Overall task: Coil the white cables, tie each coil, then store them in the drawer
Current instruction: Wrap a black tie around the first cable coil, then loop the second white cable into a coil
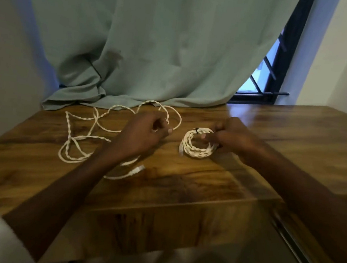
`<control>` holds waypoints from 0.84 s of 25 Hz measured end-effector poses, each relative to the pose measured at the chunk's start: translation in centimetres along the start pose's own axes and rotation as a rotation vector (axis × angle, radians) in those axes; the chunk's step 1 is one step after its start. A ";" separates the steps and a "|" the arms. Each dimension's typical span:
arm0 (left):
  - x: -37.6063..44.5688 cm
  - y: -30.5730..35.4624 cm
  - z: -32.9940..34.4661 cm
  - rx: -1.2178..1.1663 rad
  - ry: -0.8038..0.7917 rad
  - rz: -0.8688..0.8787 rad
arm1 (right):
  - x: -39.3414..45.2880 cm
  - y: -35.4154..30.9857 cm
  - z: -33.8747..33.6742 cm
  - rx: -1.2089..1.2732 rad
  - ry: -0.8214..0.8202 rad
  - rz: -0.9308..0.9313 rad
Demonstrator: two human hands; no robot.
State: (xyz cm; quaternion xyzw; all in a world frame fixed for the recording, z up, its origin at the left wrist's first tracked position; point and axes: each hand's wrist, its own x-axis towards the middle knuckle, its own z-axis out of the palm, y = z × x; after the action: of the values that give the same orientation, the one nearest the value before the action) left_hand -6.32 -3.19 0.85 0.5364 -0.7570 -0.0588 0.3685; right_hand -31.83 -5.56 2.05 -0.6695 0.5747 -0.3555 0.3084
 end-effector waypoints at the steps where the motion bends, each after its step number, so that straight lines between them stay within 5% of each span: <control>1: -1.0 -0.1 0.3 0.043 0.004 0.013 | -0.4 0.6 0.1 -0.158 0.010 -0.048; 4: -3.1 -0.8 -0.1 0.084 0.068 0.064 | -1.2 1.2 1.0 -0.588 0.127 -0.199; 6: -3.5 -0.9 -1.2 0.073 0.102 0.075 | -1.6 0.4 1.6 -0.624 0.243 -0.366; 12: -4.4 -2.0 -3.0 0.158 0.031 0.011 | -1.5 0.3 5.5 -0.810 -0.191 -0.358; 16: -5.7 -3.4 -3.0 0.247 0.015 -0.069 | -1.0 1.2 6.0 -0.830 -0.217 -0.349; 21: -5.8 -4.0 -5.2 0.452 0.328 -0.150 | -1.3 -0.2 5.4 -0.809 -0.185 -0.358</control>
State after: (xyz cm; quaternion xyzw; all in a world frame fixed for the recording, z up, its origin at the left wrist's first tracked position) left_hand 0.86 1.66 -0.25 0.6616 -0.6394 0.1720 0.3519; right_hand -27.34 -4.27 -0.98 -0.8540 0.5127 -0.0884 0.0058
